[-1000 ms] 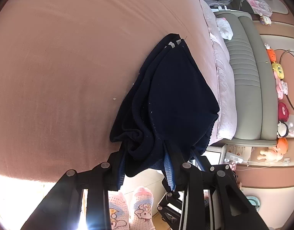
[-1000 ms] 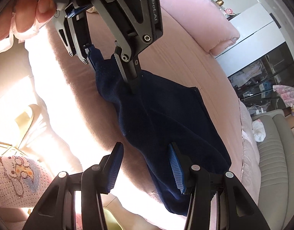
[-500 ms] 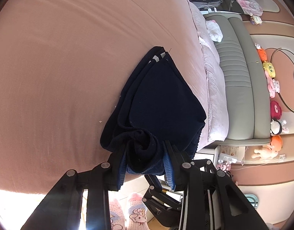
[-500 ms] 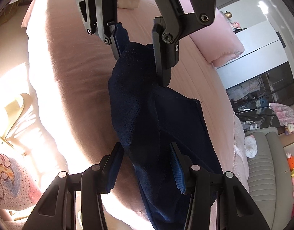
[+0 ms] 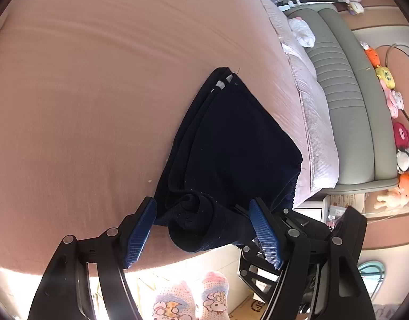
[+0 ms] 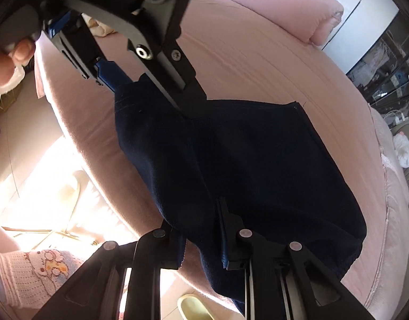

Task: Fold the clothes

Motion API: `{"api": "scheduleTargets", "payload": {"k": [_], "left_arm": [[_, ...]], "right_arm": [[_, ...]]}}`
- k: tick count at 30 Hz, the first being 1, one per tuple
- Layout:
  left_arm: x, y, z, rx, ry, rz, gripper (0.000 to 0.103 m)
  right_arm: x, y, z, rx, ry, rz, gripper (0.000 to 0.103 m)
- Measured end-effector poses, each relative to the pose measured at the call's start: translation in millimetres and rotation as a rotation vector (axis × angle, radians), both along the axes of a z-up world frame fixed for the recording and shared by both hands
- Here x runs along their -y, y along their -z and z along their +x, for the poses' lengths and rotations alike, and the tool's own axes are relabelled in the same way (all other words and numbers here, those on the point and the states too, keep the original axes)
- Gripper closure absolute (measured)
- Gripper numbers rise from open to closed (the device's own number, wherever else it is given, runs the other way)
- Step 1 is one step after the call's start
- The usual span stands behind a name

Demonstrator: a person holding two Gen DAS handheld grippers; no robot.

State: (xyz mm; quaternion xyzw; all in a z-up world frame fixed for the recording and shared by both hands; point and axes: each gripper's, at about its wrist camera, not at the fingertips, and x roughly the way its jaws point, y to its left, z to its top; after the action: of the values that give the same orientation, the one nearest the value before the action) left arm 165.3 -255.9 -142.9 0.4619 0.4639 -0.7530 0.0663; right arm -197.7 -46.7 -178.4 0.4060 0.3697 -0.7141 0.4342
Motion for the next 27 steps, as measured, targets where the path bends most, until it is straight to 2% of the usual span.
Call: {"api": "scheduleTargets", "payload": {"k": [5,9,11,16,19,21,22,24,27], "left_arm": [[-7.7,-23.4,0.3,-0.032,0.107,-0.243,0.030],[-22.7,-29.8,5.0,-0.099,0.213,-0.447,0.030],[-32.4,-30.3,5.4,-0.118,0.289,-0.500,0.030],[-38.9,-21.0,5.4,-0.126,0.346,-0.469,0.030],[-44.4,-19.0,5.7,-0.141,0.383,-0.500,0.030],[-49.3,-18.9,5.8,-0.163,0.405,-0.531,0.030],[-52.1,-19.6,6.0,-0.175,0.416,-0.553,0.030],[-60.7,-22.9,7.3,-0.193,0.429,-0.649,0.030],[-79.3,-28.7,12.4,-0.277,0.501,-0.801,0.030]], "right_arm": [[-15.6,-7.8,-36.3,0.219,0.097,-0.101,0.086],[-22.8,-7.3,-52.2,0.287,0.137,-0.131,0.086],[-23.6,-6.9,-55.8,0.282,0.144,-0.128,0.086],[-23.3,-7.5,-61.1,0.257,0.157,-0.117,0.086],[-21.5,-6.7,-61.5,0.230,0.157,-0.097,0.086],[-21.8,-5.6,-64.5,0.252,0.171,-0.097,0.086],[-22.6,-5.1,-66.6,0.267,0.180,-0.101,0.086],[-24.9,-3.9,-70.8,0.297,0.194,-0.111,0.086],[-26.1,-1.5,-77.4,0.314,0.201,-0.106,0.086]]}}
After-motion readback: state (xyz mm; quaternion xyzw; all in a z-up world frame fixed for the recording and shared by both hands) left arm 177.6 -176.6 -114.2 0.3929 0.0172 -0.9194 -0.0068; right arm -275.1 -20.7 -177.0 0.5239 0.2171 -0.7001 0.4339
